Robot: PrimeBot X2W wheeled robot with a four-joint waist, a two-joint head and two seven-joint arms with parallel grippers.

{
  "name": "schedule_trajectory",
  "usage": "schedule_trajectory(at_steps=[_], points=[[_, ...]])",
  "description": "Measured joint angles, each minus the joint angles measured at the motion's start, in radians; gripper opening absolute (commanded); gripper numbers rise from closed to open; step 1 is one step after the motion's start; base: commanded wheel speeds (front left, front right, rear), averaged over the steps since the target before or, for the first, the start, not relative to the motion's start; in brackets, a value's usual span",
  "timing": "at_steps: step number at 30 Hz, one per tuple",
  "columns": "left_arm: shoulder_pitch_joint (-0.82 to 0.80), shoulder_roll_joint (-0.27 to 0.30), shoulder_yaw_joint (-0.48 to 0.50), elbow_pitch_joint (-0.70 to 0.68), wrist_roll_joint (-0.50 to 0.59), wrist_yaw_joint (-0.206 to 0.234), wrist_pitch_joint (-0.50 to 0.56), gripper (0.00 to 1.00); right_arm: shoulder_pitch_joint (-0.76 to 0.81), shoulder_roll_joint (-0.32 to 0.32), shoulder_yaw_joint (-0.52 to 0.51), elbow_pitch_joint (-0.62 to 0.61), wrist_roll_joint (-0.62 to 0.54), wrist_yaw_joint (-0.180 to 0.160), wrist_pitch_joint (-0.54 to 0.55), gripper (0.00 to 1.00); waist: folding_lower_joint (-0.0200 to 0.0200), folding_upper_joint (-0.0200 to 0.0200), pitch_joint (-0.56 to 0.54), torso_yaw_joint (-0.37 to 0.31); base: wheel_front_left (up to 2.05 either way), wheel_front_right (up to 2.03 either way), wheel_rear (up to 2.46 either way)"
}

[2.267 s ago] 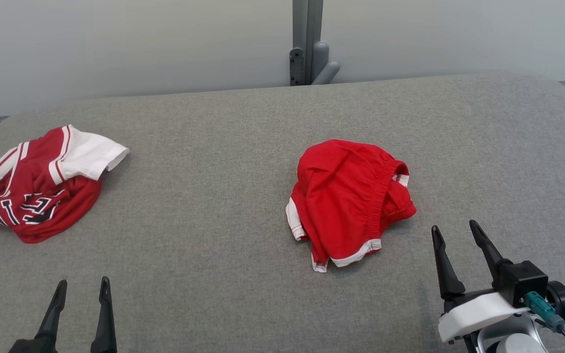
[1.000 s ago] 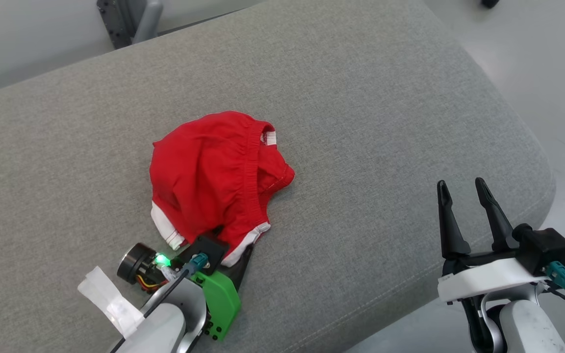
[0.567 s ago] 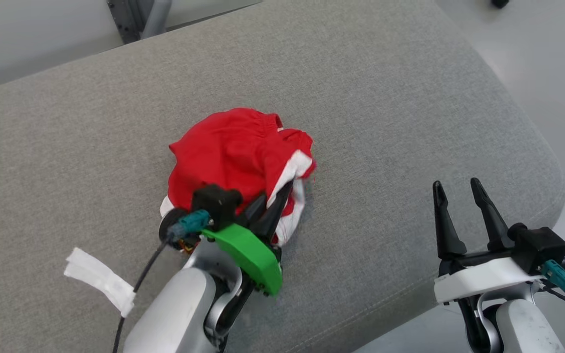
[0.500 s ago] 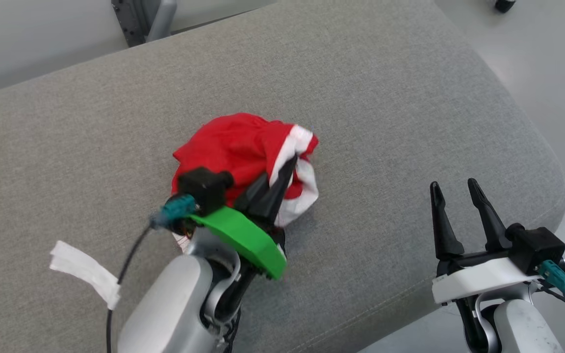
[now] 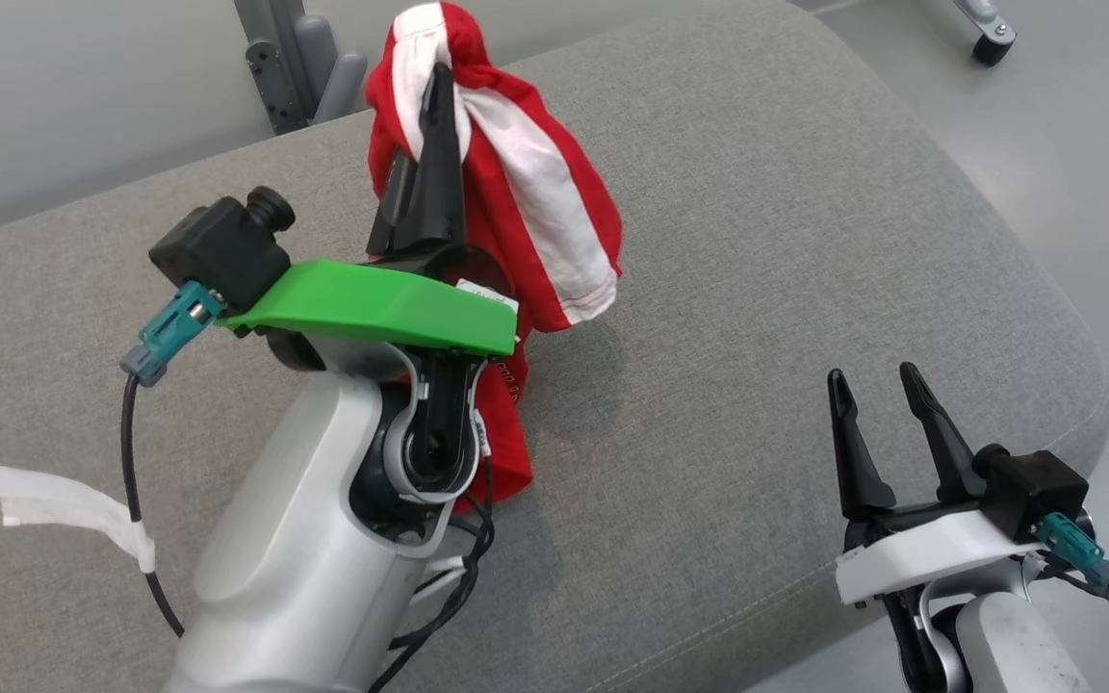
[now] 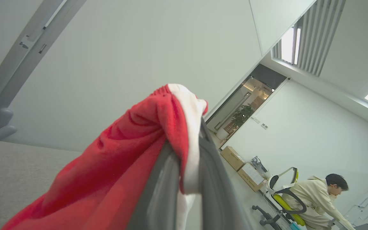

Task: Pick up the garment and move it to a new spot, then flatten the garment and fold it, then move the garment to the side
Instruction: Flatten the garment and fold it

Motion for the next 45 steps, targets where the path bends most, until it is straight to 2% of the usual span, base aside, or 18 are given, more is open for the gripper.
schedule_trajectory(at_steps=[5, 8, 13, 15, 18, 21, 22, 25, 26, 30, 34, 36, 37, 38, 43, 45], points=[[0.047, -0.001, 0.035, 0.13, 0.005, 0.029, -0.014, 0.0, 0.0, 0.0, 0.001, 0.003, 0.007, 0.0, 0.0, 1.0, 0.0, 0.0, 0.011, 0.003, 0.0, 0.0, 0.0], [0.125, -0.001, 0.116, 0.186, 0.024, 0.029, -0.016, 0.0, 0.0, 0.0, 0.005, 0.007, 0.015, 0.0, 0.0, 1.0, 0.0, 0.0, 0.026, 0.009, 0.0, 0.0, 0.0], [0.286, 0.0, 0.178, 0.3, 0.077, -0.027, -0.017, 0.0, 0.0, 0.0, 0.004, 0.014, 0.019, 0.0, 0.0, 1.0, 0.0, 0.0, 0.046, 0.028, 0.0, 0.0, 0.0], [0.337, 0.0, 0.178, 0.346, 0.077, -0.068, -0.017, 0.0, 0.0, 0.0, 0.007, 0.019, 0.018, 0.0, 0.0, 1.0, 0.0, 0.0, 0.053, 0.039, 0.0, 0.0, 0.0], [0.362, -0.001, 0.195, 0.382, 0.07, -0.106, -0.017, 0.0, 0.0, 0.0, 0.012, 0.025, 0.013, 0.0, 0.0, 1.0, 0.0, 0.0, 0.062, 0.059, 0.0, 0.0, 0.0], [0.373, -0.001, 0.226, 0.389, 0.044, -0.125, -0.017, 0.0, -0.002, 0.0, 0.02, 0.029, 0.008, 0.0, 0.0, 1.0, 0.0, 0.0, 0.068, 0.08, 0.0, 0.0, 0.0], [0.374, -0.001, 0.232, 0.387, 0.034, -0.131, -0.017, 0.11, -0.004, 0.0, 0.023, 0.029, 0.007, 0.0, 0.0, 1.0, 0.0, 0.0, 0.07, 0.086, 0.0, 0.0, 0.0], [0.376, -0.001, 0.236, 0.36, 0.027, -0.165, -0.017, 0.53, -0.008, 0.0, 0.034, 0.032, 0.003, 0.0, 0.0, 1.0, 0.0, 0.0, 0.072, 0.105, 0.0, 0.0, 0.0], [0.376, -0.001, 0.237, 0.345, 0.027, -0.177, -0.017, 1.0, -0.008, 0.0, 0.036, 0.033, 0.001, 0.0, 0.0, 1.0, 0.0, 0.0, 0.073, 0.109, 0.0, 0.0, 0.0], [0.39, -0.001, 0.243, 0.259, 0.02, -0.239, -0.018, 1.0, -0.009, 0.0, 0.036, 0.034, -0.001, 0.0, 0.0, 1.0, 0.0, 0.0, 0.067, 0.12, 0.0, 0.0, 0.0], [0.439, 0.012, 0.24, 0.189, 0.172, -0.263, -0.018, 1.0, -0.007, 0.0, 0.031, 0.036, 0.0, 0.0, 0.0, 1.0, 0.0, 0.0, 0.057, 0.12, 0.0, 0.0, 0.0], [0.455, 0.057, 0.213, 0.162, 0.25, -0.261, -0.018, 1.0, -0.002, 0.0, 0.032, 0.036, 0.002, 0.0, 0.0, 1.0, 0.0, 0.0, 0.055, 0.117, 0.0, 0.0, 0.0], [0.455, 0.126, 0.187, 0.133, 0.313, -0.257, 0.008, 1.0, 0.001, 0.0, 0.032, 0.036, 0.005, 0.0, 0.0, 1.0, 0.0, 0.0, 0.056, 0.115, 0.0, 0.0, 0.0], [0.447, 0.159, 0.174, 0.118, 0.35, -0.256, 0.03, 1.0, 0.0, 0.0, 0.033, 0.036, 0.006, 0.0, 0.0, 1.0, 0.0, 0.0, 0.057, 0.115, 0.0, 0.0, 0.0], [0.321, 0.297, 0.165, 0.07, 0.437, -0.258, 0.139, 1.0, -0.005, 0.0, 0.047, 0.035, 0.019, 0.0, 0.0, 1.0, 0.0, 0.0, 0.071, 0.107, 0.0, 0.0, 0.0], [0.274, 0.327, 0.172, 0.085, 0.442, -0.268, 0.176, 1.0, -0.01, 0.0, 0.056, 0.035, 0.024, 0.0, 0.0, 1.0, 0.0, 0.0, 0.077, 0.1, 0.0, 0.0, 0.0]])
